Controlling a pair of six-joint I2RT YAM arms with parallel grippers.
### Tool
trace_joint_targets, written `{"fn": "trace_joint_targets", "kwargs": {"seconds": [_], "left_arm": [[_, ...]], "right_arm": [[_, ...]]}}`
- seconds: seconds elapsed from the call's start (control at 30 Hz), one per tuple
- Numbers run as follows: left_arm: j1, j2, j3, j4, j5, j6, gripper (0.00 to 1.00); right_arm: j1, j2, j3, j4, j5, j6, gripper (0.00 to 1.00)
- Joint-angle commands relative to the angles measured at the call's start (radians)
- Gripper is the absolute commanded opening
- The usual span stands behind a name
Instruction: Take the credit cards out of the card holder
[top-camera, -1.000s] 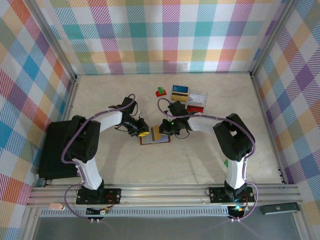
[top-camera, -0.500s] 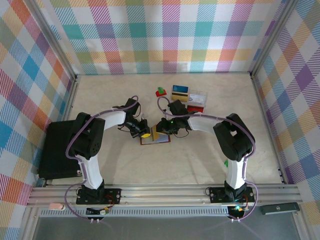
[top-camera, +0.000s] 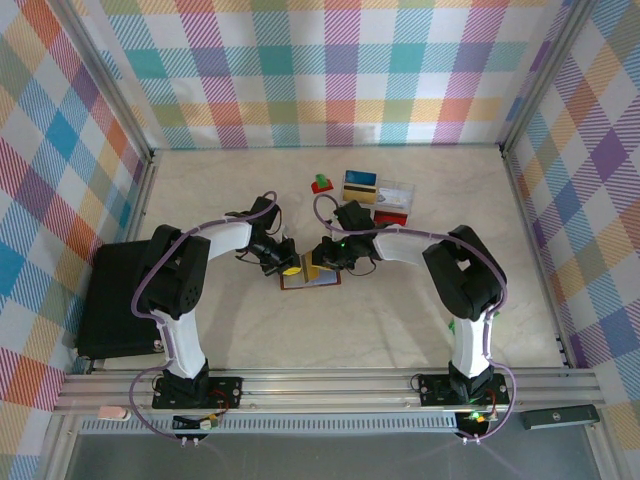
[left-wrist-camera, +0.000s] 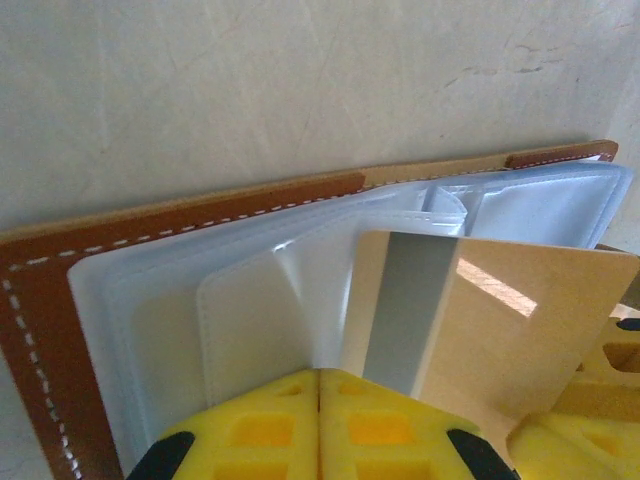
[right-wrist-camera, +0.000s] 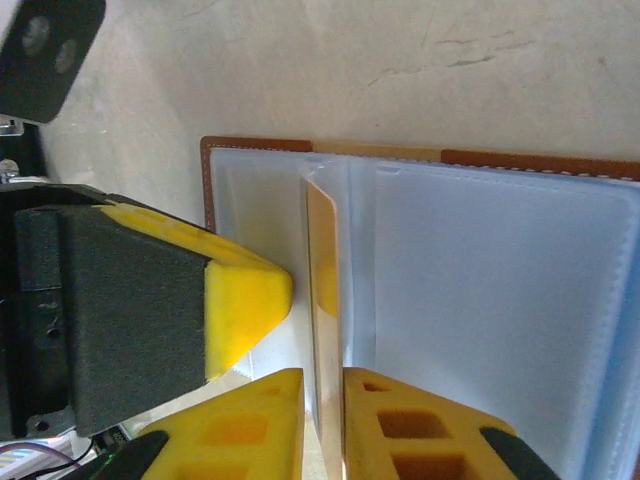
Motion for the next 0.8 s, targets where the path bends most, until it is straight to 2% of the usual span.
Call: {"fn": "trace_joint_targets", "kwargs": {"seconds": [0.0,0.17,0.4,0.6,0.77], "left_arm": [[-0.005,0.005,-0.009,-0.035,-0.066,-0.001,0.08],[-0.005,-0.015,0.002,-0.050,-0.073,-0.004,0.10],[0.012,-0.133,0.024,-0.073,-0.103,-0.038,0.21],[0.046,-0.304,0.005,-0.096,-0.188,-0.079,0.45],[0.088,-0.449,-0.024,-0.129,-0.299,-0.089,0.62]], "right_arm": [[0.011,0.016,0.035,-0.030,0.033,0.010,0.14],[0.011,-0.015,0.050,-0.075,0.102,-0.037,0.04],[0.008,-0.149,0.050,-0.129,0.200,-0.220,0.01],[-0.011,-0.255,0.081,-0.173,0.244,-0.435,0.00],[-0.067,-0.316,0.121,-0.209,0.309,-0.701,0.00]]}}
